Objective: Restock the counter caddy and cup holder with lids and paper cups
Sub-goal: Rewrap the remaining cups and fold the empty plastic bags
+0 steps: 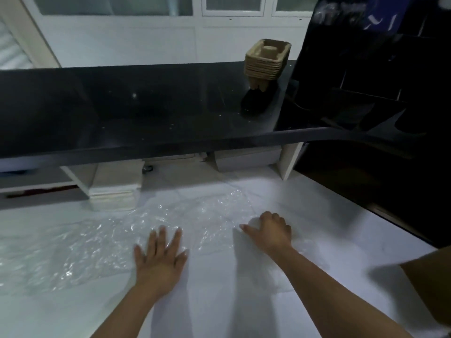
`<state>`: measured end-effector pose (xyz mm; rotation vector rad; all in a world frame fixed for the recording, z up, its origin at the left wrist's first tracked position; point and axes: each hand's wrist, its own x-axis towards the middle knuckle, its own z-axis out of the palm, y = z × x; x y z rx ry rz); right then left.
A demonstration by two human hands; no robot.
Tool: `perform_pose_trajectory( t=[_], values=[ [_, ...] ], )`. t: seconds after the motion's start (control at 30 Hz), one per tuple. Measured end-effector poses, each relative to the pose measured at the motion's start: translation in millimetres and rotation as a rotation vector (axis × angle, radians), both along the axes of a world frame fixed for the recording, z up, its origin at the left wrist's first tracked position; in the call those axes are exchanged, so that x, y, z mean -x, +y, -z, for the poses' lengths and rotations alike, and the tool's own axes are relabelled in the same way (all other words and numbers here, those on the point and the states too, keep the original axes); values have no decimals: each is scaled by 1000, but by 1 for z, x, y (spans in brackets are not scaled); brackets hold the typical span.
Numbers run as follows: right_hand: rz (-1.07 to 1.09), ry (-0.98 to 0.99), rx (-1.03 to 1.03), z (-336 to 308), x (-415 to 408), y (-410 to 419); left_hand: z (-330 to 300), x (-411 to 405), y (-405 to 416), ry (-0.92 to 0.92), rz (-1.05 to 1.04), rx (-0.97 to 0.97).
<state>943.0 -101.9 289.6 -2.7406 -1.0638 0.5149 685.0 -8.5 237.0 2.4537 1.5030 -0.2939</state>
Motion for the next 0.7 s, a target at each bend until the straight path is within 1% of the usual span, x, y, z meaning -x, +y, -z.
perform_pose_trajectory(
  t=[0.03, 0.13, 0.17, 0.2, 0.23, 0.33, 0.43, 0.5, 0.57, 0.63, 0.7],
  values=[
    [-11, -2, 31, 1, 1, 4, -3, 4, 1, 5, -12, 34],
    [-72, -12, 87, 0, 5, 15, -7, 9, 0, 2, 0, 49],
    [-86, -10, 58, -3, 8, 17, -8, 9, -1, -5, 4, 53],
    [-85, 9, -13, -5, 12, 20, -8, 10, -2, -11, 3, 55],
    [-58, 75, -119, -6, 17, 22, -9, 11, -2, -26, -5, 56],
    [70, 381, -461, -21, 30, 25, -17, 14, -4, -118, -20, -14],
    [176, 591, -677, -39, 36, 26, -32, 8, -7, -228, 30, -37],
    [233, 763, -760, -52, 38, 26, -45, -4, -5, -262, 122, 7],
    [252, 903, -801, -62, 41, 23, -59, -23, -3, -275, 198, 102],
    [229, 978, -841, -68, 45, 16, -70, -44, -4, -305, 201, 182],
    [174, 1046, -893, -71, 48, 11, -76, -61, -8, -346, 206, 189]
  ],
)
